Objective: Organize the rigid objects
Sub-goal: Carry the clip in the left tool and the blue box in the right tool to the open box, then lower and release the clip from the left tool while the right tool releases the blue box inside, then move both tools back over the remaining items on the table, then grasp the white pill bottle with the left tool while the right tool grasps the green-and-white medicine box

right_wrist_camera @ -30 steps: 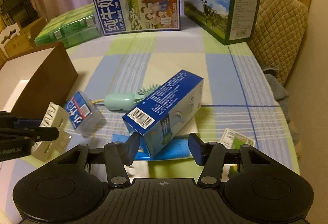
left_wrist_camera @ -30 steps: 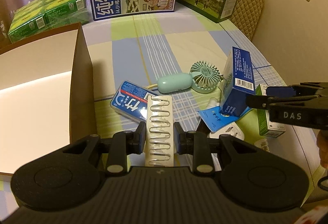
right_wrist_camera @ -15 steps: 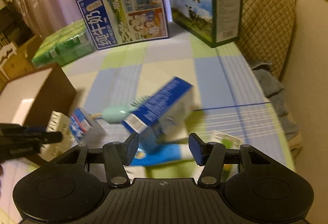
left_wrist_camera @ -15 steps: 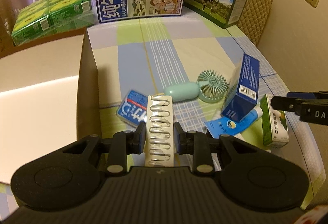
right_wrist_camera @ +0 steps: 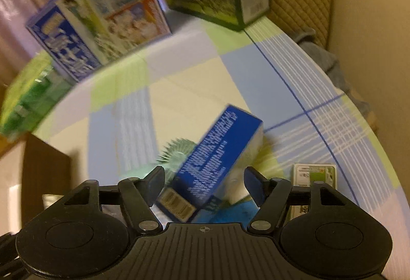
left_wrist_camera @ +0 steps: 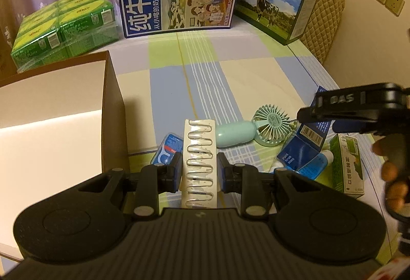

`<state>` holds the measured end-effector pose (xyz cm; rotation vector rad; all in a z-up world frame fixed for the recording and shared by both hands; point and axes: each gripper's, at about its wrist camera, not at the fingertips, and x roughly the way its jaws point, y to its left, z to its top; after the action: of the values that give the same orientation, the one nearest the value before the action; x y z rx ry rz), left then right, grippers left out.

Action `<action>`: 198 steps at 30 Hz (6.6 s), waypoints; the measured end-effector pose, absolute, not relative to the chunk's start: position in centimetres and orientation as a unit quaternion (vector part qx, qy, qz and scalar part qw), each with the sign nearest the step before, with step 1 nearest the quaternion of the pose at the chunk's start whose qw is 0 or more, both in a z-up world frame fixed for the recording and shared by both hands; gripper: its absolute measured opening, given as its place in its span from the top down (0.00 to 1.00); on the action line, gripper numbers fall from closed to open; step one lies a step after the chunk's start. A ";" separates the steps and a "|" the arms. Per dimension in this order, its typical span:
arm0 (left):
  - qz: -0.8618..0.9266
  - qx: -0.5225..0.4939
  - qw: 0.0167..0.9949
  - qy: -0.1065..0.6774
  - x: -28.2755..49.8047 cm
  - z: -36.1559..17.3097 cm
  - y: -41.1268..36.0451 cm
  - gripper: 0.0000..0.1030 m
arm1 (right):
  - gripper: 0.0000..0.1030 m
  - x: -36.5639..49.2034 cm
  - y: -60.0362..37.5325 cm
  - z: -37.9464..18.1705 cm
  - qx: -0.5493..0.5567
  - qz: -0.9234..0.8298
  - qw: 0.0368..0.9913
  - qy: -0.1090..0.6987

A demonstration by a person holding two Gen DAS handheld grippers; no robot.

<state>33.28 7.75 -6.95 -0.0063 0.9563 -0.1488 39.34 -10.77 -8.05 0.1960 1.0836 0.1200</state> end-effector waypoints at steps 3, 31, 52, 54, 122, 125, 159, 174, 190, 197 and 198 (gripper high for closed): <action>-0.072 -0.005 0.883 0.463 33.3 -7.1 7.9 0.77 | 0.41 39.3 -11.2 -8.8 0.086 0.056 0.846 0.523; -0.052 -0.027 0.918 0.393 30.6 -1.9 11.8 0.77 | 0.64 31.5 -6.8 0.1 0.083 0.245 0.872 0.415; 0.091 -0.042 0.914 0.393 26.7 -1.0 32.0 0.77 | 0.64 26.4 13.3 -2.9 0.022 0.317 0.839 0.442; 0.093 -0.044 0.911 0.400 26.7 -1.6 33.2 0.77 | 0.64 26.4 14.1 -3.8 0.013 0.302 0.841 0.449; 0.090 -0.060 0.905 0.411 19.6 0.1 31.4 0.54 | 0.36 22.6 10.6 -2.6 -0.038 0.323 0.833 0.447; 0.083 -0.062 0.908 0.406 18.9 0.5 29.2 0.54 | 0.36 22.2 8.7 -2.0 -0.036 0.338 0.834 0.436; -0.071 -0.048 0.879 0.468 20.3 -4.4 4.2 0.54 | 0.36 24.3 -21.0 -4.4 0.016 0.191 0.852 0.487; -0.072 -0.039 0.872 0.483 22.5 -7.1 2.1 0.54 | 0.36 27.1 -22.1 -8.5 0.026 0.160 0.842 0.515; -0.057 -0.034 0.864 0.499 25.9 -9.4 2.1 0.54 | 0.36 31.4 -21.1 -12.1 0.023 0.122 0.839 0.529; -0.048 -0.043 0.860 0.506 26.9 -9.9 2.6 0.54 | 0.36 33.6 -20.8 -13.5 0.024 0.102 0.836 0.539; -0.047 -0.043 0.860 0.507 27.0 -10.0 2.7 0.54 | 0.36 33.9 -20.8 -13.7 0.023 0.101 0.835 0.541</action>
<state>27.04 2.67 -9.97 -0.0908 1.0636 -0.0991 33.87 -20.79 -13.69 0.0497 1.1449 0.2146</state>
